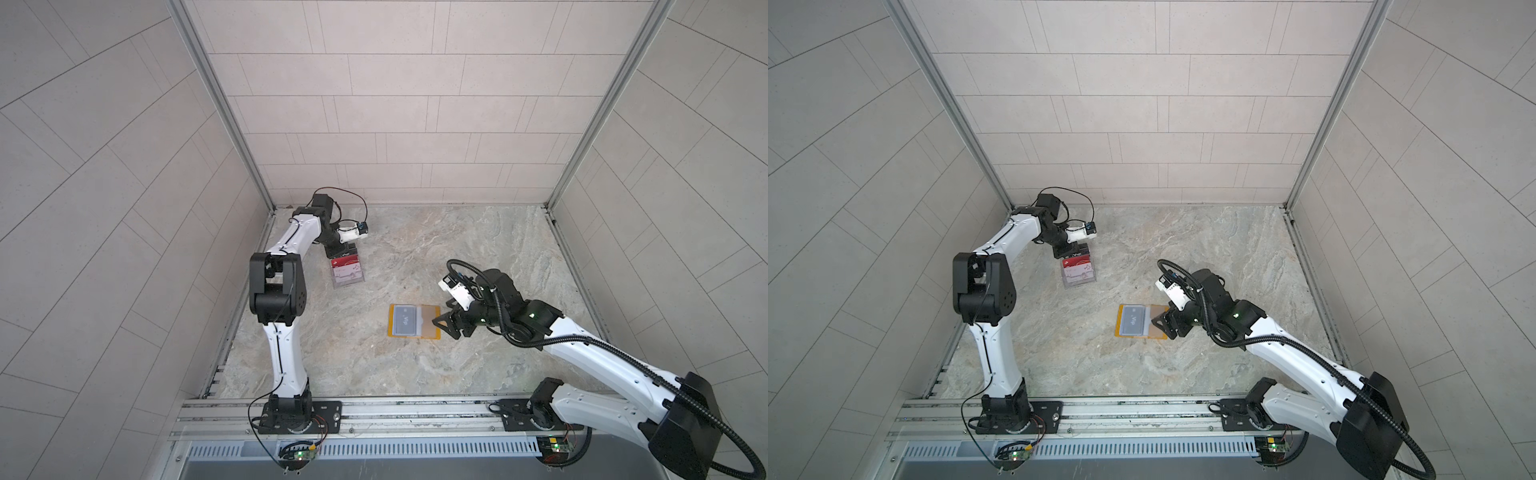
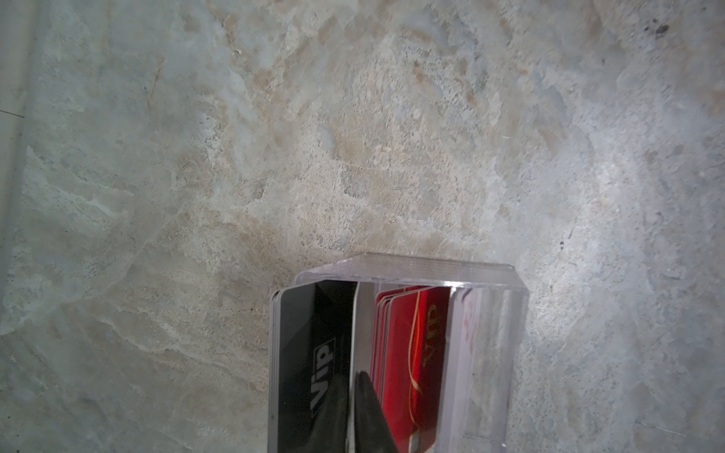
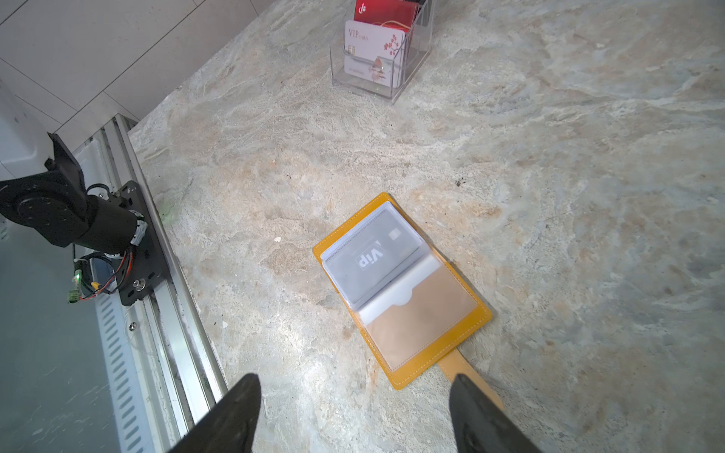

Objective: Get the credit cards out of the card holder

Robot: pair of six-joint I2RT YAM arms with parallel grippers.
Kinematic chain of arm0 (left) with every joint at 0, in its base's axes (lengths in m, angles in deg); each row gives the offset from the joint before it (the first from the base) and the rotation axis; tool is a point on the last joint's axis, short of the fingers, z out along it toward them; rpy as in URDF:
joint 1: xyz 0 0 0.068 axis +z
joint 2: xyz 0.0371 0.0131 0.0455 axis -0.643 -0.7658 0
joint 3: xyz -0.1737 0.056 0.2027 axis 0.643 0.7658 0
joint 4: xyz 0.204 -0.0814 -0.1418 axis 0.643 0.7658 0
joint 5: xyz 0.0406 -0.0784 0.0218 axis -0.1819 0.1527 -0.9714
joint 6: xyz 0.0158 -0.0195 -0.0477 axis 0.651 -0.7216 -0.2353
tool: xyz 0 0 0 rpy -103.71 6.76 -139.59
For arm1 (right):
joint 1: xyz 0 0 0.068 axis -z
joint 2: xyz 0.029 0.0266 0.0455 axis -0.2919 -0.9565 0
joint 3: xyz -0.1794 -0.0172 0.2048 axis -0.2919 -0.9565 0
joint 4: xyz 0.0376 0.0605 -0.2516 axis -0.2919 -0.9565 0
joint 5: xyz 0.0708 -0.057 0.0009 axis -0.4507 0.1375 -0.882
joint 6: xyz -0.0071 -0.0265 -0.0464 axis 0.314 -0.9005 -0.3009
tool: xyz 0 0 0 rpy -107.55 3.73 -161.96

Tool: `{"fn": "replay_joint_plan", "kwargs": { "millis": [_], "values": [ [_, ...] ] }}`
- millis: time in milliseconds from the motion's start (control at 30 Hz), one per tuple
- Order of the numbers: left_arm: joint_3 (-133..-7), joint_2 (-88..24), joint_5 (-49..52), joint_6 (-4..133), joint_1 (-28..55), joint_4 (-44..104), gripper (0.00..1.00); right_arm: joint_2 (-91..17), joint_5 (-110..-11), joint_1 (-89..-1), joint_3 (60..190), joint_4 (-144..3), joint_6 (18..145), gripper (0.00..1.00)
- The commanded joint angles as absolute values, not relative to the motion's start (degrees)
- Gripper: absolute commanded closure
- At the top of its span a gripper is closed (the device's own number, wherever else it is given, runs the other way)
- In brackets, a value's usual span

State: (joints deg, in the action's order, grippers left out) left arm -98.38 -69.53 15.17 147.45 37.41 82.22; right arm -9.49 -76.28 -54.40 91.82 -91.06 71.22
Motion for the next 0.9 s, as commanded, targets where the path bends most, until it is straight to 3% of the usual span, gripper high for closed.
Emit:
{"fn": "replay_joint_plan", "kwargs": {
  "millis": [0, 333, 867],
  "values": [
    [-97.56, -70.25, 15.96, 146.68, 37.80, 81.76, 0.86, -8.17, -76.69, -54.25, 91.26, -90.38, 69.83, 0.22],
    [-96.79, -69.43, 16.38, 145.01, 37.75, 80.02, 0.78, -8.07, -76.43, -54.25, 91.24, -90.29, 69.88, 0.21],
    [-95.46, -61.87, 15.66, 139.69, 37.16, 78.59, 0.52, -5.05, -70.60, -54.17, 90.04, -88.99, 70.58, 0.21]
  ]
}}
